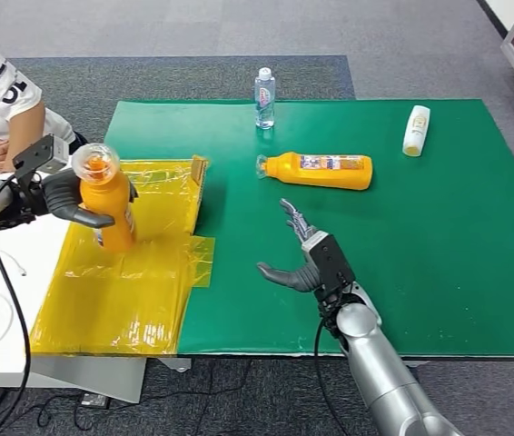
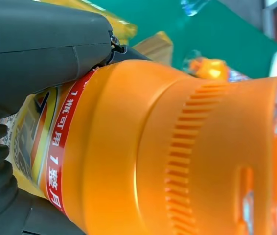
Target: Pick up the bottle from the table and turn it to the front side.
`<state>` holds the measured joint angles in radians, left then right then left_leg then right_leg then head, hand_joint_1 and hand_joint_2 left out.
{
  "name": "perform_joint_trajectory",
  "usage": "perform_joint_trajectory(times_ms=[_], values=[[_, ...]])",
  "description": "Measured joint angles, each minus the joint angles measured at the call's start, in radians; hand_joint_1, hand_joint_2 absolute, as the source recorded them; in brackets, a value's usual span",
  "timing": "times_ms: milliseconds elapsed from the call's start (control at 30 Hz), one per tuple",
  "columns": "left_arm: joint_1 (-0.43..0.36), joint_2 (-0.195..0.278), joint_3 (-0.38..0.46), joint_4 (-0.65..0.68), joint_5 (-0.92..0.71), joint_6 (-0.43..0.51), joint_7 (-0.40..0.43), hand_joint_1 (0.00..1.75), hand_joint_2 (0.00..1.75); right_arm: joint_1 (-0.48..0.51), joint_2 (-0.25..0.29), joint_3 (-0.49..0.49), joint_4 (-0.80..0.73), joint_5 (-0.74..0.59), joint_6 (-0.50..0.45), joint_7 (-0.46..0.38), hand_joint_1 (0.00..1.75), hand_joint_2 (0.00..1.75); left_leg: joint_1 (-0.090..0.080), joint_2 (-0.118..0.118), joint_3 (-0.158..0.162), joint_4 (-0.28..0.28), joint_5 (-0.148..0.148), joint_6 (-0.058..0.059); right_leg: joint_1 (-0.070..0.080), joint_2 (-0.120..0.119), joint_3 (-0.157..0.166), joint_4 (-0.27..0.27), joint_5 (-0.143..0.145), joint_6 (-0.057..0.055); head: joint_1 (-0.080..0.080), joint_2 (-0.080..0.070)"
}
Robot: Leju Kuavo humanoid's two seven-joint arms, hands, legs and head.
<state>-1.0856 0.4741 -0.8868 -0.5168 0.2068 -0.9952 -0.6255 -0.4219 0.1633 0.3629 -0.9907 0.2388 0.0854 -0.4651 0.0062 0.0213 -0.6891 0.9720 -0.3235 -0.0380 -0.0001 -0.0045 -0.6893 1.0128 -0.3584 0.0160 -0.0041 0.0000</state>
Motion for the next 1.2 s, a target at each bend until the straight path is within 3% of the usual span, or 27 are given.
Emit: perform_joint_trajectory(times_ms=[133, 333, 533, 767, 867, 1200], values=[[-0.006, 0.003, -0.013, 0.014, -0.024, -0.017, 0.057, 1.75, 1.75, 0.000, 0.000, 0.014, 0.004, -0.002, 0.000, -0.001, 0.00, 1.75, 0.000, 0.000, 0.000, 0.000, 0.000, 0.000, 0.000, 0.000, 0.000, 0.000, 0.000, 0.000, 0.000, 0.000], [-0.020, 0.004, -0.025, 0.026, -0.030, -0.021, 0.073, 1.75, 1.75, -0.001, 0.001, 0.020, 0.010, -0.002, 0.000, -0.002, 0.00, 1.75, 0.000, 0.000, 0.000, 0.000, 0.000, 0.000, 0.000, 0.000, 0.000, 0.000, 0.000, 0.000, 0.000, 0.000], [-0.070, -0.012, -0.050, 0.057, -0.052, -0.021, 0.165, 1.75, 1.75, -0.012, 0.006, 0.037, 0.017, -0.002, 0.000, -0.006, 0.00, 1.75, 0.000, 0.000, 0.000, 0.000, 0.000, 0.000, 0.000, 0.000, 0.000, 0.000, 0.000, 0.000, 0.000, 0.000], [-0.184, -0.131, -0.132, 0.144, -0.081, -0.022, 0.471, 1.75, 1.75, -0.013, 0.029, 0.073, 0.046, -0.007, -0.015, -0.028, 0.00, 1.75, 0.000, -0.001, 0.000, 0.000, 0.000, 0.000, 0.000, -0.001, 0.001, 0.000, 0.000, 0.000, 0.000, 0.000], [-0.220, -0.192, -0.165, 0.171, -0.084, -0.011, 0.555, 1.75, 1.75, -0.012, 0.039, 0.080, 0.057, -0.008, -0.023, -0.033, 0.00, 1.75, -0.001, -0.001, 0.001, 0.000, 0.000, 0.001, -0.001, -0.001, 0.002, -0.001, 0.000, 0.001, 0.000, 0.000], [-0.247, -0.310, -0.238, 0.212, -0.101, 0.032, 0.623, 1.75, 1.75, -0.011, 0.077, 0.114, 0.084, 0.003, -0.025, -0.040, 0.00, 1.75, -0.001, -0.001, 0.002, 0.000, 0.000, 0.001, -0.001, -0.001, 0.002, 0.000, 0.000, 0.001, 0.000, 0.000]])
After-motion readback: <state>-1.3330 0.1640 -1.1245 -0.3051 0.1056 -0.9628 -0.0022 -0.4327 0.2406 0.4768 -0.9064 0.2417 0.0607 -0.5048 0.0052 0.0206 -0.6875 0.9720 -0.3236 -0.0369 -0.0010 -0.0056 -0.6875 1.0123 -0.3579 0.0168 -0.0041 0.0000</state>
